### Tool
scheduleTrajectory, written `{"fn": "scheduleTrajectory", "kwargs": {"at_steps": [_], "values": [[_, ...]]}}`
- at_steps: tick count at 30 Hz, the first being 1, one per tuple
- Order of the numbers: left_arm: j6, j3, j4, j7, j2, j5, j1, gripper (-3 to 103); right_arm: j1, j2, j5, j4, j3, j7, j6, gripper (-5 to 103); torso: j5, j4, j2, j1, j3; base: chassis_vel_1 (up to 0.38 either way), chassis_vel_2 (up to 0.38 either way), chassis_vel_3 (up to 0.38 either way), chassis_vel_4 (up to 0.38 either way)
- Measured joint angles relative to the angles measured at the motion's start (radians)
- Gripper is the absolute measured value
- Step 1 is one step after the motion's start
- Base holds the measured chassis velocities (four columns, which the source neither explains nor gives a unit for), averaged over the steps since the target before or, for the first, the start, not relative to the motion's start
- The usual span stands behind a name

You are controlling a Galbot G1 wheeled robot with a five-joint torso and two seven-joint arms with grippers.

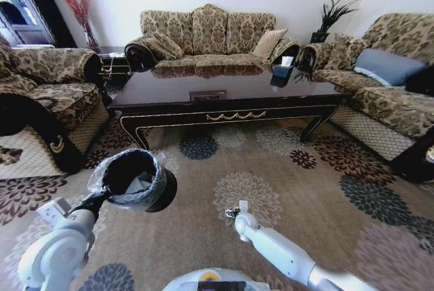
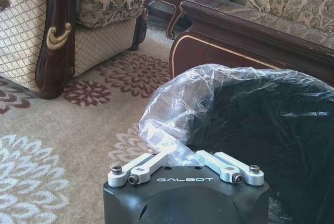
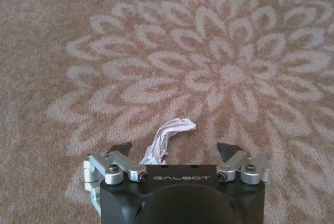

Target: Move to the front of the table and pick up the trash from the floor, then place it into the trash bin.

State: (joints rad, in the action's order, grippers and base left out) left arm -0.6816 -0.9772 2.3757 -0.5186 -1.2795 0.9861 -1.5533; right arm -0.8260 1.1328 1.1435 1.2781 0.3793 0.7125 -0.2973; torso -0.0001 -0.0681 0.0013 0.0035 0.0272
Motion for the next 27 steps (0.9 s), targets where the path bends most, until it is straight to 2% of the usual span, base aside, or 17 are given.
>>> {"fn": "scheduleTrajectory", "kwargs": {"at_steps": [3, 6, 9, 13, 15, 17, 18, 19, 20, 24, 27], "values": [[0.0, 0.0, -0.001, 0.0, 0.002, 0.0, 0.001, 3, 0.0, -0.002, -0.002, 0.0, 0.0, -0.003, 0.001, 86, 0.0, -0.0001, 0.0, 0.0, 0.0, 0.0, 0.0, 0.0, 0.0], [0.0, 0.0, -0.004, 0.0, 0.004, 0.0, 0.002, 3, -0.002, -0.005, -0.01, 0.001, 0.002, -0.007, 0.002, 70, 0.0001, 0.0001, 0.0, 0.0, 0.0, 0.0, 0.0, 0.0, 0.0], [0.0, 0.0, -0.006, 0.0, 0.005, 0.0, 0.004, 3, -0.004, -0.007, -0.025, 0.001, 0.004, -0.011, 0.005, 65, 0.0, 0.0001, 0.0, 0.0, 0.0, 0.0, 0.0, 0.0, 0.0], [0.0, 0.002, -0.01, 0.0, 0.005, -0.001, 0.007, 3, -0.008, -0.023, -0.043, 0.006, 0.013, -0.022, 0.011, 42, 0.0004, 0.0003, 0.0, 0.0, 0.0, 0.0, 0.0, 0.0, 0.0], [0.0, 0.003, -0.012, 0.0, 0.005, -0.001, 0.007, 3, -0.008, -0.026, -0.048, 0.007, 0.015, -0.025, 0.012, 42, 0.0003, 0.0003, 0.0, 0.0, 0.0, 0.0, 0.0, 0.0, 0.0], [0.0, 0.004, -0.015, 0.001, 0.004, -0.005, 0.007, 3, -0.008, -0.032, -0.055, 0.008, 0.016, -0.03, 0.014, 32, 0.0004, 0.0002, 0.0, 0.0, 0.0, 0.0, 0.0, 0.0, 0.0], [0.0, 0.004, -0.015, 0.001, 0.004, -0.005, 0.007, 3, -0.008, -0.032, -0.055, 0.008, 0.016, -0.03, 0.014, 32, 0.0004, 0.0002, 0.0, 0.0, 0.0, 0.0, 0.0, 0.0, 0.0], [0.0, 0.004, -0.017, 0.001, 0.004, -0.009, 0.007, 3, -0.009, -0.039, -0.057, 0.012, 0.017, -0.034, 0.015, 27, 0.0003, 0.0001, 0.0, 0.0, 0.0, 0.0, 0.0, 0.0, 0.0], [0.001, 0.005, -0.02, 0.002, 0.003, -0.011, 0.007, 3, -0.01, -0.057, -0.067, 0.024, 0.019, -0.043, 0.021, 10, -0.0004, -0.0005, 0.0, 0.0, 0.0, 0.0, 0.0, 0.0, 0.0], [0.001, 0.007, -0.022, 0.003, 0.001, -0.015, 0.007, 3, -0.012, -0.078, -0.092, 0.058, 0.019, -0.084, 0.057, 2, 0.0, -0.0003, 0.0, 0.0, 0.0, 0.0, 0.0, 0.0, 0.0], [0.002, 0.009, -0.025, 0.003, -0.001, -0.018, 0.007, 3, -0.012, -0.095, -0.115, 0.091, 0.014, -0.122, 0.093, 1, 0.0001, -0.0001, 0.0, 0.0, 0.0, 0.0, 0.0, 0.0, 0.0]]}}
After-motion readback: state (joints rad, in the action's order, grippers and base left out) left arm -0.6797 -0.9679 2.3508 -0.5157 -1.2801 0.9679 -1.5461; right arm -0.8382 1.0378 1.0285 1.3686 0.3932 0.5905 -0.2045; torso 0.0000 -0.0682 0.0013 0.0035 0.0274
